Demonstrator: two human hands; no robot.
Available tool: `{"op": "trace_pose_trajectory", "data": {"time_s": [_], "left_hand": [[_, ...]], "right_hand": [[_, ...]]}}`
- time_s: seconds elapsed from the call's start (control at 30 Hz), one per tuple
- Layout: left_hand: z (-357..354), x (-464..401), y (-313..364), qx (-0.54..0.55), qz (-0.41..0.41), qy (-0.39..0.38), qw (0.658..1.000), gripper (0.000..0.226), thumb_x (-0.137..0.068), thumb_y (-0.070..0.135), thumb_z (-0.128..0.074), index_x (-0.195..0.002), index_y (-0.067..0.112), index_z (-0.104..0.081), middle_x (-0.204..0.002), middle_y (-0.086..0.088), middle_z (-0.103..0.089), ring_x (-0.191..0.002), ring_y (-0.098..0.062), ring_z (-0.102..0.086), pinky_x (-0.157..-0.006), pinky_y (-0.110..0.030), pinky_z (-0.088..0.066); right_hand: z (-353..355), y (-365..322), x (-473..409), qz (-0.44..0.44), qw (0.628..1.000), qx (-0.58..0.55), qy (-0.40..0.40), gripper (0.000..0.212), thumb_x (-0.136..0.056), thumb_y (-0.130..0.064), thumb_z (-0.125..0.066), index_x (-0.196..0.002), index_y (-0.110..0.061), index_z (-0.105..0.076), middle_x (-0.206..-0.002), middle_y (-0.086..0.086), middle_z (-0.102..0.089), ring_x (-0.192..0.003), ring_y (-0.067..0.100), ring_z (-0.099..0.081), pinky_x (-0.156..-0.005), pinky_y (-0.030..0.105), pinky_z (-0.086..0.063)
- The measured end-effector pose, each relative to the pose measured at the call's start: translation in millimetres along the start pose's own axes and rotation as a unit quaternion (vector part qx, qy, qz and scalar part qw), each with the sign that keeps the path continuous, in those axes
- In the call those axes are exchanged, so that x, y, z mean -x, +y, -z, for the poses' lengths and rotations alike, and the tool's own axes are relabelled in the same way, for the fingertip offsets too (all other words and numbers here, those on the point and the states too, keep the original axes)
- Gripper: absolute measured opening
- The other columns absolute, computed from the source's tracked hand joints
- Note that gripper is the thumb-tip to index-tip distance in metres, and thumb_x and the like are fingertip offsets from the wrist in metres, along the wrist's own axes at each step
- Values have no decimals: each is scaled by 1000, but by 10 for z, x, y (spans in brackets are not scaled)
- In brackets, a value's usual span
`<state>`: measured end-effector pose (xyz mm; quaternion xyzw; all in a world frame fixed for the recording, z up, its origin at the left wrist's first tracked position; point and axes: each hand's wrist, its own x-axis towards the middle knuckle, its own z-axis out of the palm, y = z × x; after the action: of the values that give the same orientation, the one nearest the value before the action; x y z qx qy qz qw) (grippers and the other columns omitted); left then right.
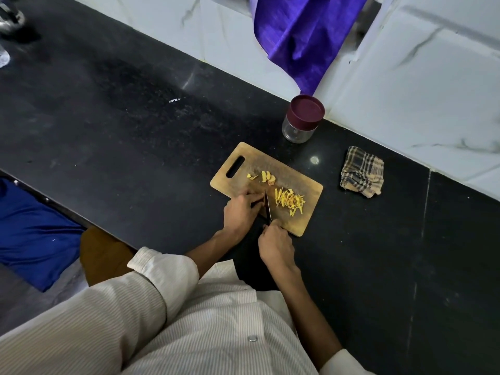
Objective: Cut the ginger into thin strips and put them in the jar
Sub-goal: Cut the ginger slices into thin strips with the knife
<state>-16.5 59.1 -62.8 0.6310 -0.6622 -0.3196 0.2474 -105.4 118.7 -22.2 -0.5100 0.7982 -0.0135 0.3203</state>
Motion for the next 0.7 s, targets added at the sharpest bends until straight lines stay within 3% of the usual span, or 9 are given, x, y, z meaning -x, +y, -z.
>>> {"op": "trace_pose_trajectory", "data": {"time_s": [0.27, 0.43, 0.7], "left_hand": [[3, -31, -21, -11, -4, -9, 1000, 27, -90, 19, -64, -117, 21, -69, -117, 3, -62, -100, -21, -62, -84, -41, -51], [-1, -19, -9, -33, -13, -19, 999, 27, -94, 22, -59, -120, 22, -67, -120, 1, -62, -102, -25, -61, -83, -41, -51], [13, 8, 82, -134, -46, -19, 990, 27, -99, 25, -45, -114, 15, -66, -113, -3, -56, -91, -24, -62, -69, -33, -46]], "right_hand": [[33, -66, -59, -24, 999, 3, -26, 30, -106, -19, -36, -129, -1, -44, -129, 19, -57, -118, 35, -57, -81, 38, -42], [50, -90, -76, -26, 999, 13, -32, 30, -102, -12, -39, -130, 0, -43, -130, 20, -57, -119, 37, -57, -89, 42, -46], [-20, 55, -49, 15, 999, 46, -17, 27, -105, -16, -36, -127, -3, -43, -124, 19, -61, -112, 37, -61, -80, 42, -45]]}}
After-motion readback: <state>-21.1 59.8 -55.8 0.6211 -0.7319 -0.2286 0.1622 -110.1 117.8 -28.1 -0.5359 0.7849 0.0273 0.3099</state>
